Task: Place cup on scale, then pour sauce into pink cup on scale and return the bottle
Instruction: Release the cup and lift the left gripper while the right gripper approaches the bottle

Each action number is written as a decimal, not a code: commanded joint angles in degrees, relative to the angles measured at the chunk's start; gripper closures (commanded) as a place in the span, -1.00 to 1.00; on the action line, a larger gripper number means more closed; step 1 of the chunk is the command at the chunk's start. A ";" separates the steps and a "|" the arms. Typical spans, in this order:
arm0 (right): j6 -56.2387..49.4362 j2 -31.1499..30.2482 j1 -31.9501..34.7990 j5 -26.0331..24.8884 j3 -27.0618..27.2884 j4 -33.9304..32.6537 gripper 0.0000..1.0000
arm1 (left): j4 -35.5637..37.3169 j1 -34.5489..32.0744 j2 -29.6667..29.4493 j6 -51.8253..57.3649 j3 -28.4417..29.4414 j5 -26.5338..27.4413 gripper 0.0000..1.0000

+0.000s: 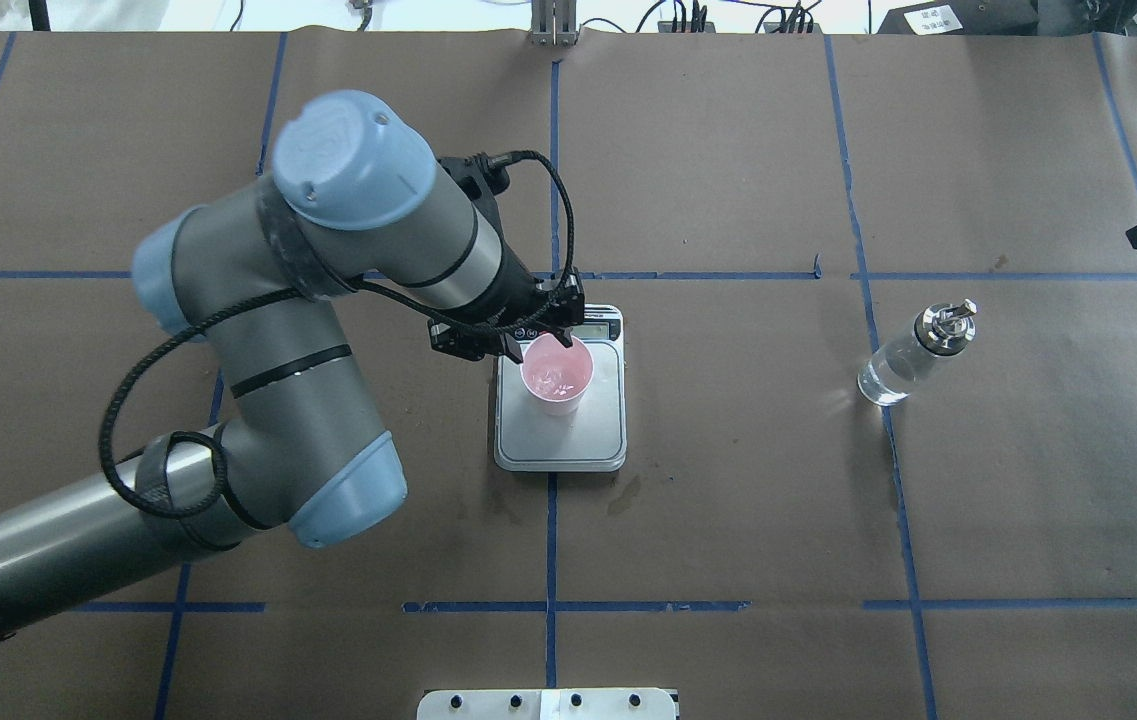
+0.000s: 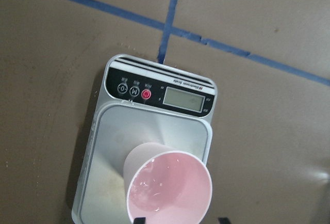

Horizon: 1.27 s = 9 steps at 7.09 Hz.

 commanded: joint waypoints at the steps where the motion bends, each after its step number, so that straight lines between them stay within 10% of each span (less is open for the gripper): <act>1: 19.29 -1.29 -6.03 -0.44 12.44 2.04 -1.00 | 0.00 -2.84 0.77 0.08 -1.98 -0.05 -0.20; 3: 39.70 -2.25 -13.04 -8.47 19.85 10.37 -1.00 | -0.44 -3.46 1.74 0.52 -1.98 -0.05 -0.20; 5: 45.41 -11.16 -28.12 -28.03 28.36 13.30 -1.00 | -0.44 -3.90 1.74 0.61 -2.07 0.04 -0.20; 7: 45.68 -23.45 -35.98 -39.14 28.67 25.61 -1.00 | -0.53 -4.51 2.18 0.69 -2.51 0.39 -0.25; 9: 51.00 -23.01 -43.28 -53.21 26.23 27.99 -1.00 | -0.35 -5.30 6.45 6.18 -5.91 0.74 -0.29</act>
